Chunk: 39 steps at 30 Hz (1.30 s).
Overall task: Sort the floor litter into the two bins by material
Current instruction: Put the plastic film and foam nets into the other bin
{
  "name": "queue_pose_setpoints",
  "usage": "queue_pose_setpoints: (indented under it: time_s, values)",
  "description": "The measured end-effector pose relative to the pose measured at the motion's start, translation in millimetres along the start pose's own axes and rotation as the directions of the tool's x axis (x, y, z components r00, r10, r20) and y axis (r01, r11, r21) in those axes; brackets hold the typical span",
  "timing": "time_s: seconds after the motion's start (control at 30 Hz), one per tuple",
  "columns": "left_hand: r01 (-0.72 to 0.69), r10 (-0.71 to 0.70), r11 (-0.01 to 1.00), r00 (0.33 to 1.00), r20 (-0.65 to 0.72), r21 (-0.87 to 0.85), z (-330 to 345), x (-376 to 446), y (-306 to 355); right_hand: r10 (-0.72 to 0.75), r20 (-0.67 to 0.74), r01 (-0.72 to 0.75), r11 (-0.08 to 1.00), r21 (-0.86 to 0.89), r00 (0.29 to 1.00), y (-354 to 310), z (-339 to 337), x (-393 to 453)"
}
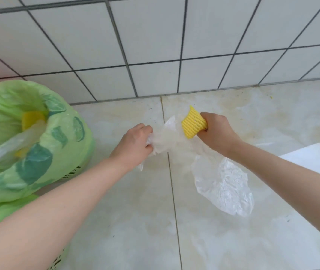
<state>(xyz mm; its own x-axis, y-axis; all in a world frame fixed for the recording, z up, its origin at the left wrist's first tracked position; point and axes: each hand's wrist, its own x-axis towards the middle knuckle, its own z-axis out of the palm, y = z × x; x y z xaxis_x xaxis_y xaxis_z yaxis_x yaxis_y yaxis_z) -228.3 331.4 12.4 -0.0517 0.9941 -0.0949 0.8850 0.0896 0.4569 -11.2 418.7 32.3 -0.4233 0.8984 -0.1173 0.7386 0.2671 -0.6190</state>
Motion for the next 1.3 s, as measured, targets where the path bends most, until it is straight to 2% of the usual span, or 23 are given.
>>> queue_pose_setpoints:
  time_s: [0.17,0.27,0.43,0.5,0.6,0.73,0.9,0.97,1.03,1.1,1.17,1.2,1.23,1.3]
  values:
    - [0.071,-0.076,0.997,0.975,-0.21,-0.032,-57,-29,0,-0.051,-0.024,0.053,0.993,0.109,0.998,-75,-15,5]
    - [0.15,-0.186,0.98,0.927,-0.325,-0.134,-103,-53,2,-0.118,-0.006,0.118,0.982,0.148,0.993,-129,-18,5]
    - [0.247,-0.3,0.953,0.852,-0.43,-0.176,-169,-95,-10,-0.177,0.004,0.171,0.96,0.222,0.984,-204,-20,4]
    - [0.263,-0.327,0.944,0.824,-0.463,-0.198,-192,-113,-20,-0.149,0.011,0.139,0.948,0.287,0.989,-226,-15,3]
    - [0.33,-0.382,0.924,0.771,-0.509,-0.193,-218,-137,-41,-0.031,0.073,0.001,0.923,0.384,0.997,-255,-2,4]
    - [0.455,-0.582,0.812,0.678,-0.449,-0.364,-231,-150,-82,0.054,0.147,-0.114,0.892,0.438,0.988,-299,20,5]
    - [0.558,-0.751,0.651,0.571,-0.331,-0.514,-223,-144,-117,0.046,0.166,-0.128,0.837,0.532,0.985,-344,57,18]
    - [0.575,-0.771,0.621,0.57,-0.283,-0.533,-218,-141,-129,0.052,0.153,-0.124,0.848,0.515,0.987,-354,66,23]
    - [0.594,-0.752,0.645,0.607,-0.258,-0.481,-214,-138,-136,0.063,0.128,-0.115,0.887,0.448,0.99,-358,74,31]
    - [0.588,-0.709,0.704,0.619,-0.339,-0.398,-213,-134,-139,0.053,0.099,-0.087,0.919,0.385,0.994,-357,85,40]
    - [0.548,-0.643,0.763,0.586,-0.494,-0.342,-215,-129,-141,0.031,0.076,-0.055,0.938,0.341,0.997,-356,96,50]
    - [0.538,-0.616,0.781,0.584,-0.528,-0.316,-215,-125,-142,0.012,0.071,-0.032,0.955,0.295,0.997,-355,100,54]
    - [0.542,-0.604,0.79,0.615,-0.507,-0.285,-216,-121,-142,-0.005,0.073,-0.013,0.971,0.24,0.997,-354,104,57]
    - [0.571,-0.628,0.778,0.717,-0.301,-0.264,-214,-115,-141,-0.062,0.087,0.051,0.991,0.123,0.994,-352,113,60]
